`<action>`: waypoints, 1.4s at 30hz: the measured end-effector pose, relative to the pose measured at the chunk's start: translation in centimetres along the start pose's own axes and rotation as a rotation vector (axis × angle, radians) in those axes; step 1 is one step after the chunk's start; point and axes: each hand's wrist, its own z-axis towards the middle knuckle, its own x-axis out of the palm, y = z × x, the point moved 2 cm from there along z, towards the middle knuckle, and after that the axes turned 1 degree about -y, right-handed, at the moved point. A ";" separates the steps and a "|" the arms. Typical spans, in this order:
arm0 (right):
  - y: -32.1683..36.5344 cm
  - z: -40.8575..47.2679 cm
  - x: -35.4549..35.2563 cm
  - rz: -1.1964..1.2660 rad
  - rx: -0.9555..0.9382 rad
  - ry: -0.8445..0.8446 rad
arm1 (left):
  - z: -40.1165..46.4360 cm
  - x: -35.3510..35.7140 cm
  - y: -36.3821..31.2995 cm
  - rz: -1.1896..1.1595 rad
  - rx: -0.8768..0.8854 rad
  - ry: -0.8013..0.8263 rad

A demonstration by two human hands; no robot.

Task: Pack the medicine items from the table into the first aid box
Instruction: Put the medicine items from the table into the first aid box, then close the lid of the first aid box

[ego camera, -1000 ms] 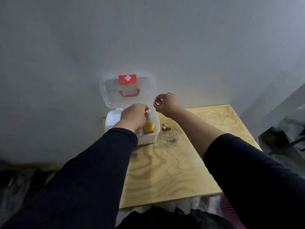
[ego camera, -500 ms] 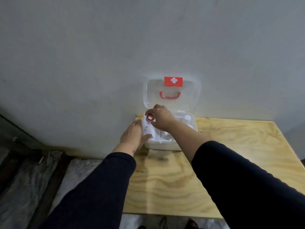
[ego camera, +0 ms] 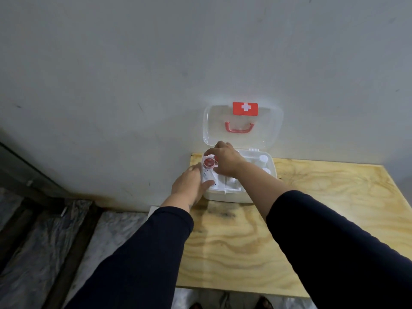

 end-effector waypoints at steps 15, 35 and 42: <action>-3.8 -1.1 -9.6 -0.292 0.139 -0.507 | -0.1 0.0 0.1 0.000 0.017 0.036; -3.1 -11.3 -0.5 -0.345 -0.051 -0.927 | -1.4 -4.4 -5.1 0.075 0.192 -0.321; -3.6 -13.6 4.2 -0.437 -0.002 -0.835 | -2.5 -1.2 -5.3 0.269 0.277 -0.188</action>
